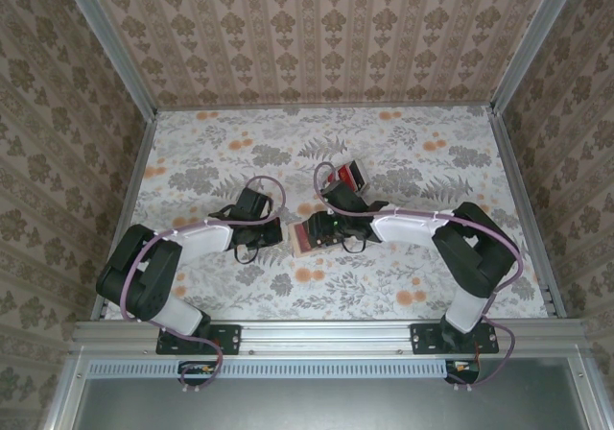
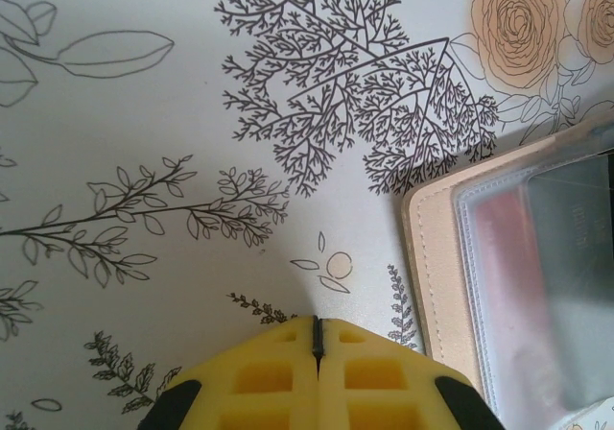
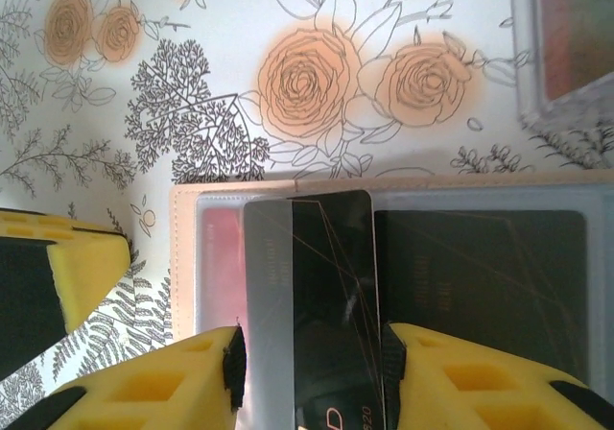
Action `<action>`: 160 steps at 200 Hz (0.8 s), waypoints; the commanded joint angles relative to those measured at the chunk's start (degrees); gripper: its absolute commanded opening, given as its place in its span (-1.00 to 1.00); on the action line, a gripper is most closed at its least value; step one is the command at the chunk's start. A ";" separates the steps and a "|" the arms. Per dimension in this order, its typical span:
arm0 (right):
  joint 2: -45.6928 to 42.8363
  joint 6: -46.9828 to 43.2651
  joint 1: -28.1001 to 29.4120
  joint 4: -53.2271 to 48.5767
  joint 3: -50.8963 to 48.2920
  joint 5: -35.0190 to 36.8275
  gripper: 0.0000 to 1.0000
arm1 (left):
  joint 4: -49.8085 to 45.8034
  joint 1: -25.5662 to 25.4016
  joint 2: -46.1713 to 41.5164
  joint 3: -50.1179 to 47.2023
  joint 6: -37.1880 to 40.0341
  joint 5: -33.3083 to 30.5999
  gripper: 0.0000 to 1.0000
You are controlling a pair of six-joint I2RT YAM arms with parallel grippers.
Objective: Put the credit cards into the card holder
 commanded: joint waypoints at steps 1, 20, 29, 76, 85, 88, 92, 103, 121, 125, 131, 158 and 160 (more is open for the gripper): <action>-1.23 -3.80 -0.14 -6.62 2.51 3.58 -0.14 | -0.95 -0.71 1.04 -0.46 -1.12 -0.18 -0.96; -1.13 -4.21 -0.18 -7.02 2.42 4.39 -0.30 | -0.05 -0.88 1.25 -0.86 -1.39 -0.19 -0.96; -0.75 -4.43 -0.30 -6.86 2.39 4.84 -0.40 | 0.13 -0.96 1.66 -0.57 -1.41 0.05 -0.96; 3.05 -4.85 -0.59 -7.38 4.40 4.24 -0.66 | 0.35 -2.28 2.86 0.83 -1.75 0.10 -0.96; 3.72 -4.78 -0.59 -7.26 4.56 3.74 -0.67 | -0.03 -2.37 3.08 1.07 -1.72 0.09 -0.96; 4.03 -4.75 -0.62 -7.26 4.72 3.60 -0.67 | -0.04 -2.42 3.08 1.08 -1.71 0.09 -0.96; 4.41 -4.66 -0.56 -7.29 4.85 3.37 -0.68 | 0.04 -2.46 2.98 1.10 -1.79 0.10 -0.96; 5.33 -4.50 -0.56 -7.32 5.03 2.81 -0.68 | 0.71 -2.77 2.99 0.89 -2.05 0.10 -0.96; 6.58 -4.47 -0.58 -6.92 4.86 2.13 -0.68 | 1.28 -3.07 3.99 1.09 -2.27 0.16 -0.96; 6.73 -4.43 -0.48 -6.82 4.69 1.89 -0.68 | 1.28 -3.15 4.25 1.14 -2.35 0.21 -0.96; 6.80 -4.35 -0.44 -6.65 4.48 1.72 -0.69 | 1.36 -3.32 4.52 1.25 -2.52 0.25 -0.96; 6.35 -3.47 0.44 -5.05 3.45 0.14 -0.69 | 3.32 -4.38 6.05 1.22 -3.49 0.26 -0.96; 6.36 -3.43 0.57 -4.94 3.38 0.03 -0.69 | 3.37 -4.44 6.21 1.33 -3.50 0.30 -0.96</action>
